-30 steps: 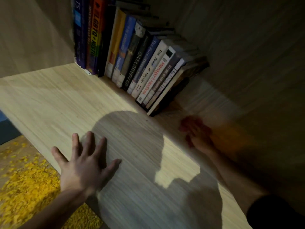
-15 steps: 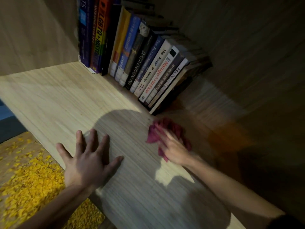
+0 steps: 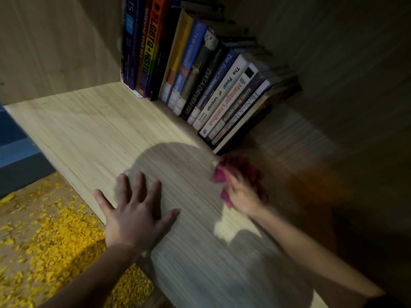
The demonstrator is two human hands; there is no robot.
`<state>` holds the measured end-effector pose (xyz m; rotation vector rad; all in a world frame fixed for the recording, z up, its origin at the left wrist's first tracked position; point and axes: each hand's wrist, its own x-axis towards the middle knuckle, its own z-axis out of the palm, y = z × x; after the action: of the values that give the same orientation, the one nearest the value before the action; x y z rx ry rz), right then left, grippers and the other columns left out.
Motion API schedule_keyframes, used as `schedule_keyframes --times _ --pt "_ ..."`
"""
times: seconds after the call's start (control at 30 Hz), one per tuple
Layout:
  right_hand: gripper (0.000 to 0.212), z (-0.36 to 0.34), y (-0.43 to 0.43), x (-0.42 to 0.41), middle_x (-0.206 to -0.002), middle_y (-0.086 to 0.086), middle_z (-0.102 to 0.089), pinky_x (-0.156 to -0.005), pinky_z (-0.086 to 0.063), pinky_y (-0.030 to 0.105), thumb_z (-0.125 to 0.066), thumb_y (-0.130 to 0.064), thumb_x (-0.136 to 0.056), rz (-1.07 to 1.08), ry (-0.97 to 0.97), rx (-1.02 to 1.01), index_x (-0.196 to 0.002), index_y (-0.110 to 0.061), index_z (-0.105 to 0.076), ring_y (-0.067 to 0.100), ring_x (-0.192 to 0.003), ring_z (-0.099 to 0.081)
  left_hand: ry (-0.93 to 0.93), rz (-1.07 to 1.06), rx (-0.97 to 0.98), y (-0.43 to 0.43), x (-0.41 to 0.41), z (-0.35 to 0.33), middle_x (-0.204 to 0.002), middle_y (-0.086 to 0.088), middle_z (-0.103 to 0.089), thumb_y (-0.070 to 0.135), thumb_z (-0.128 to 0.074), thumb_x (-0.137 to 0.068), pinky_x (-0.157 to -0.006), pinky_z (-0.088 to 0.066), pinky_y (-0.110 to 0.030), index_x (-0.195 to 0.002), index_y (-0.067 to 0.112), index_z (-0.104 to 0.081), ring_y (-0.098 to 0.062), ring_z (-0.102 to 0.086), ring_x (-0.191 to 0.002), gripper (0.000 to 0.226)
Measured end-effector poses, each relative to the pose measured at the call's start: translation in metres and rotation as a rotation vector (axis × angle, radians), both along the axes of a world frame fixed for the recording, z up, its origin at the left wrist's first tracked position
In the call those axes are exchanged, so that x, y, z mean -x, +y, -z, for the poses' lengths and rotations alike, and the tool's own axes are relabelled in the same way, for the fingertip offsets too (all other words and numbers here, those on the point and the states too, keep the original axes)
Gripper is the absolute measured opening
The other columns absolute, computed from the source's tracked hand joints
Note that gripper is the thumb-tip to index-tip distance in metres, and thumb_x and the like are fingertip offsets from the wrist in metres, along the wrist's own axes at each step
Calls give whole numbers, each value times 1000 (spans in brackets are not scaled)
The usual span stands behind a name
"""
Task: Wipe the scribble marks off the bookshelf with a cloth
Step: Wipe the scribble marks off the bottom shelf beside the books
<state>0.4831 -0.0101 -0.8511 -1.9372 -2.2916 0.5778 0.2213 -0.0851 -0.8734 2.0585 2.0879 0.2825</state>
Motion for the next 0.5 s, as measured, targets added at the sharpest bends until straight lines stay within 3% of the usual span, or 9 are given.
schedule_keyframes --times 0.07,0.1,0.17,0.2,0.27,0.33,0.37,0.43,0.5 --pt "58 0 -30 -13 -160 -12 -3 -116 -12 42 -13 -57 -95 -147 -122 37 -150 -38 -13 10 -145 -9 -5 -13 5 0 -1 -3 -153 -7 -35 85 -12 -74 -102 18 -60 -139 31 -49 -37 -19 -144 92" --pt "60 -1 -29 -22 -159 -14 1 -116 -8 44 -7 -63 -94 -176 -122 54 -149 -40 -11 9 -146 -2 -3 -21 2 0 -1 -4 -155 -6 -30 86 -10 -72 -101 21 -59 -141 32 -45 -35 -13 -146 94" --pt "73 -6 -2 -35 -160 -4 -12 -119 -9 44 -1 -68 -90 -124 -83 -19 -149 -31 -22 16 -146 -9 6 -22 -5 1 -1 -4 -158 -3 -22 87 -6 -69 -100 22 -60 -145 34 -37 -31 -4 -147 97" --pt "69 -4 18 -37 -159 0 -15 -119 -9 43 -4 -61 -95 -58 -132 -75 -150 -25 -26 18 -146 -9 7 -22 -2 1 -1 -5 -159 -3 -21 87 -6 -69 -101 21 -60 -146 35 -36 -31 -3 -148 98" --pt "53 3 58 -26 -161 -1 -5 -119 -7 42 -23 -39 -102 219 -243 -37 -152 -24 -18 18 -147 0 5 -32 6 0 -1 -5 -159 -3 -21 86 -7 -70 -103 17 -62 -146 35 -35 -31 -3 -148 97" --pt "69 16 72 -2 -161 -2 -4 -119 -7 44 -39 -47 -86 437 -197 24 -151 -32 -21 24 -147 1 -3 -19 18 0 -2 -5 -161 -2 -13 83 -2 -71 -103 17 -63 -149 36 -27 -29 4 -148 94" --pt "77 23 70 11 -159 -1 -13 -118 -10 47 -37 -56 -74 481 -109 29 -148 -35 -29 28 -147 -6 -13 -14 21 1 -2 -6 -161 -1 -9 80 2 -72 -104 17 -63 -150 37 -23 -28 7 -147 92" --pt "77 26 42 41 -152 0 -31 -114 -20 52 -25 -60 -69 411 -13 -13 -143 -38 -36 31 -143 -23 -40 -12 28 1 -1 -7 -161 0 -6 70 8 -76 -105 14 -64 -151 37 -20 -28 9 -147 86" --pt "63 17 -14 74 -155 0 -26 -118 -10 46 -20 -49 -88 145 -6 -20 -147 -33 -29 25 -145 -17 -64 -19 36 1 -1 -7 -162 0 -5 60 4 -87 -106 10 -67 -151 37 -20 -28 9 -147 72"
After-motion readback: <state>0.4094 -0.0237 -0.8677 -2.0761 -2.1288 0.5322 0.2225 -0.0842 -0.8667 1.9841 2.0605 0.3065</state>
